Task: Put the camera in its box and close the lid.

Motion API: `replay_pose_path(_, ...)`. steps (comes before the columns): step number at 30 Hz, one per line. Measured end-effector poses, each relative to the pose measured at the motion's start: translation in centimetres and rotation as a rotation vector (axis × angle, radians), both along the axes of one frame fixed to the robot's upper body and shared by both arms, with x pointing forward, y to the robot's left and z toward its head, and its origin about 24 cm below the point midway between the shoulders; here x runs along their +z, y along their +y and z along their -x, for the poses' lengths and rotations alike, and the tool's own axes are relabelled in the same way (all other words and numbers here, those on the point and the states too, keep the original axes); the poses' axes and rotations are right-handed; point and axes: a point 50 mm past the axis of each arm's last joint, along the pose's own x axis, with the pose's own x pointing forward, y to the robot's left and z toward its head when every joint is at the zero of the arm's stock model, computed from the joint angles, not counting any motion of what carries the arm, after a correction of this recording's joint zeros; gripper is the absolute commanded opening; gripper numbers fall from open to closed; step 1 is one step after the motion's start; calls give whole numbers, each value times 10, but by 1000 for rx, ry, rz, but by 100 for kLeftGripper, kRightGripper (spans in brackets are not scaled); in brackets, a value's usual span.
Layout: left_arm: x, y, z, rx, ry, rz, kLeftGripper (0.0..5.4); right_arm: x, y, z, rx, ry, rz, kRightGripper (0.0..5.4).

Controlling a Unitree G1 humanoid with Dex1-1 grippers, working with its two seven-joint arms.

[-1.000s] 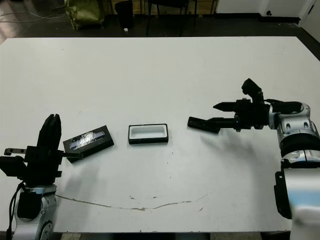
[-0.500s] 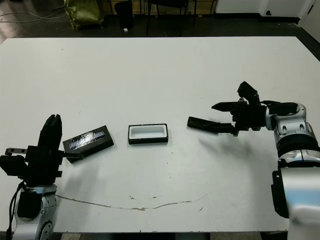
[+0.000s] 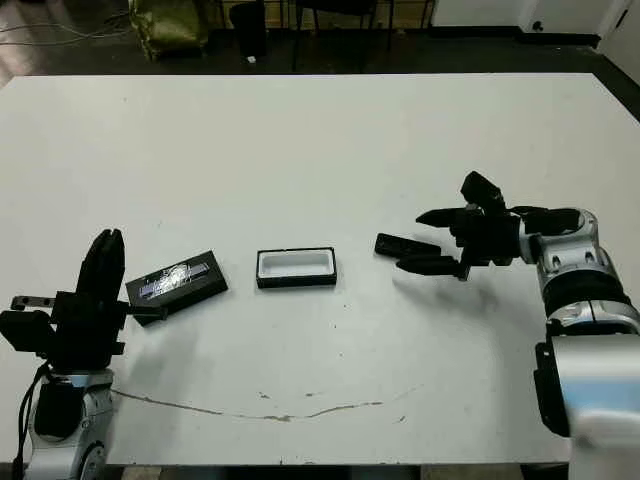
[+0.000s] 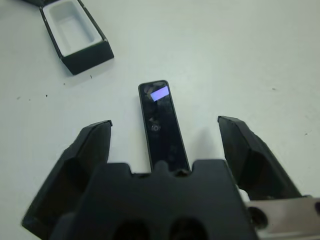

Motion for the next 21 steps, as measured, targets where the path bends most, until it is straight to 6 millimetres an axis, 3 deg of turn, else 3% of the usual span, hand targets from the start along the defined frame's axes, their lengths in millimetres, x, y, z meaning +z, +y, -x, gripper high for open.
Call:
replay_pose_path(7, 0, 0, 0, 0, 0, -2, 0, -6, 0, 2, -11, 9, 9, 276)
replay_pose_path(12, 0, 0, 0, 0, -2, -2, 0, -11, -1, 4, -12, 23, 25, 251)
replay_pose_path(21, 0, 0, 0, 0, -1, -2, 0, -14, -3, 7, -9, 17, 21, 100)
